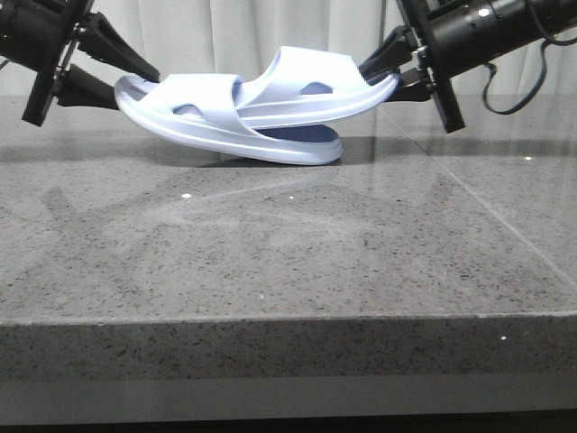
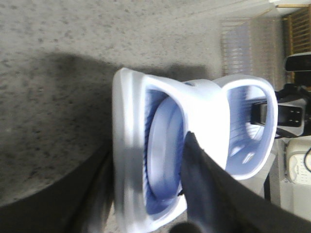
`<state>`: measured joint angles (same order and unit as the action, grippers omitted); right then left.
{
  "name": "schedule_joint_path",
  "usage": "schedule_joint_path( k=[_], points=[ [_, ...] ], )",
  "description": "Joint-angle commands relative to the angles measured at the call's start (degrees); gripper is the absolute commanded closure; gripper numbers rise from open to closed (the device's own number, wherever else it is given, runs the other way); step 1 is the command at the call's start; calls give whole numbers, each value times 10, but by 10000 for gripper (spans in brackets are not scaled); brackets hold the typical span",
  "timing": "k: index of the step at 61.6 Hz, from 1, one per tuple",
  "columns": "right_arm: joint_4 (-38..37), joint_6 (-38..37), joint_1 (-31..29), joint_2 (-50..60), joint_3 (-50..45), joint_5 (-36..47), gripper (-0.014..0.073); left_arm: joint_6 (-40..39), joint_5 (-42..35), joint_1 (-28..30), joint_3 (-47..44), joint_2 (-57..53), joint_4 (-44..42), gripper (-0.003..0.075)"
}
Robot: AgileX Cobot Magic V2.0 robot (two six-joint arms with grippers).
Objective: Insert blue slippers together front up
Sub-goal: 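Lower the stacked slippers to the table and open both grippers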
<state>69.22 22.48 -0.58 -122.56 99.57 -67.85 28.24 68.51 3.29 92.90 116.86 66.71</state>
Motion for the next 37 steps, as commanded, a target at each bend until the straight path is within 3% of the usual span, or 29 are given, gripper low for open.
schedule_joint_path(
  k=[1,10,23,37],
  points=[
    [7,-5,-15,51,21,-20,384,-4,41,5,14,-39,30,393],
    [-6,-16,-32,55,21,-31,372,-4,41,7,14,-39,15,379],
    [-24,-17,-37,55,21,-43,193,-4,41,7,14,-39,-8,230],
    [-40,-17,-41,55,21,-45,188,-10,41,13,14,-40,-50,193]
  ],
)
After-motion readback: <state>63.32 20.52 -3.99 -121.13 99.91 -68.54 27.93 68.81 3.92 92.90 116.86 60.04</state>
